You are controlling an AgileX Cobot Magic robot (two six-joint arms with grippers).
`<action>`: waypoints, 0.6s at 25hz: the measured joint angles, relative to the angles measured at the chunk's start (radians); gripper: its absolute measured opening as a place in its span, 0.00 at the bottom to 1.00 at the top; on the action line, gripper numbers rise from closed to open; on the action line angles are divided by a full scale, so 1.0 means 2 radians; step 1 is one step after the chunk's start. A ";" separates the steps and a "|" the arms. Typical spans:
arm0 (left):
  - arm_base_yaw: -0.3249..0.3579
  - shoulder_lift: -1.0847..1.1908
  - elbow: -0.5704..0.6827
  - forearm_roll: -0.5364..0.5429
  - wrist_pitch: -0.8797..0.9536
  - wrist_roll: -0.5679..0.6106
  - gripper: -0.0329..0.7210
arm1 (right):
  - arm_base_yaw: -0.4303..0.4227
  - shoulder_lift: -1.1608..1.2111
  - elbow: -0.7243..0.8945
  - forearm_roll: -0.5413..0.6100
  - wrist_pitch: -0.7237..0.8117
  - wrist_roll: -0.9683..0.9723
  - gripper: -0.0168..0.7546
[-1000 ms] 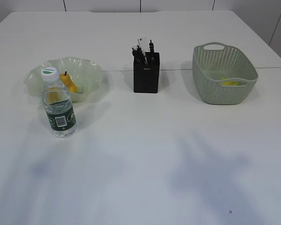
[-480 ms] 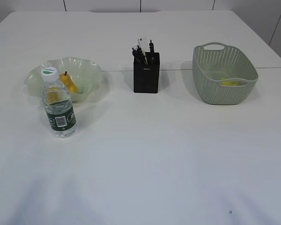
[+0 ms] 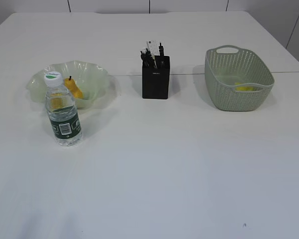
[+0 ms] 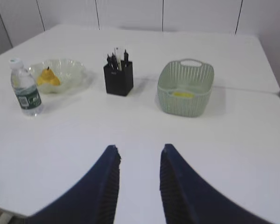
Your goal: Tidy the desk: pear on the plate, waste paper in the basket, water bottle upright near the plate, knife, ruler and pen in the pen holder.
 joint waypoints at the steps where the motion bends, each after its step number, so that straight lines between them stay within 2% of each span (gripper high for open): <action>1: 0.000 0.000 -0.001 -0.008 0.010 0.005 0.58 | 0.000 0.000 0.005 0.002 0.013 0.000 0.32; 7: 0.000 0.000 -0.002 -0.033 0.052 0.030 0.58 | 0.000 0.000 0.035 0.029 0.040 -0.009 0.32; 15: 0.000 0.000 -0.002 -0.035 0.064 0.040 0.58 | 0.000 0.000 0.105 0.029 0.012 -0.031 0.32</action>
